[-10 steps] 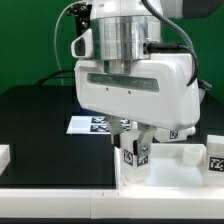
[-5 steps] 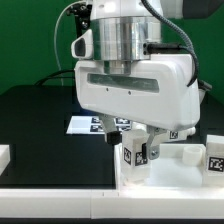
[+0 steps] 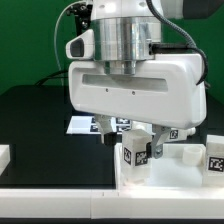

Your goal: Assemble square table

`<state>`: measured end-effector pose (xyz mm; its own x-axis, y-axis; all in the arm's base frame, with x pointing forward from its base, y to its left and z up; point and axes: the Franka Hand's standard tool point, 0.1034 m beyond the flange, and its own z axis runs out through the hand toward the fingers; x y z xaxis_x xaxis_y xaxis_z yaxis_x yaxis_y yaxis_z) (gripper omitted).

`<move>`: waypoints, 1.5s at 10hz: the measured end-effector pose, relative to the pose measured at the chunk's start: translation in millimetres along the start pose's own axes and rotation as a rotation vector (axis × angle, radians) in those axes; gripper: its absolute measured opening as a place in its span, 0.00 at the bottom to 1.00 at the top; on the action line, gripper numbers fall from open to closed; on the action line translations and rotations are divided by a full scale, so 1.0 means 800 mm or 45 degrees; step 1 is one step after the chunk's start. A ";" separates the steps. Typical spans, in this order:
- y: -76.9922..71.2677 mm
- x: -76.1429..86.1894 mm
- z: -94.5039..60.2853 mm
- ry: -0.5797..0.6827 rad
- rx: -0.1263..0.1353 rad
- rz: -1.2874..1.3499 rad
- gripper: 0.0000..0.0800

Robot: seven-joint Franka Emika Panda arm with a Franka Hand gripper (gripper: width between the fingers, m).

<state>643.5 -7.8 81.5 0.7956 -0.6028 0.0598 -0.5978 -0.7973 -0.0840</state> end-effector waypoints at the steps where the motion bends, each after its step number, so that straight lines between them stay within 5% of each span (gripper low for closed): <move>1: -0.005 -0.004 -0.001 0.004 0.001 -0.198 0.81; 5: -0.007 -0.005 0.000 0.007 0.002 -0.631 0.81; 8: -0.007 -0.008 0.004 0.005 -0.040 -1.273 0.81; 11: -0.004 -0.006 0.003 -0.003 -0.046 -1.358 0.81; 12: -0.003 -0.006 0.003 -0.003 -0.046 -1.333 0.63; 13: -0.003 -0.006 0.003 -0.003 -0.046 -1.315 0.63; 15: -0.004 -0.007 0.004 0.000 -0.044 -1.114 0.36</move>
Offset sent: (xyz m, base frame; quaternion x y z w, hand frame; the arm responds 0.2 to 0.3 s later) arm 0.0000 0.0000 0.0000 0.0000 0.0000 -0.1938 0.9810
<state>641.2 -1.8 78.5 0.9702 0.2256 0.0888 0.2245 -0.9742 0.0220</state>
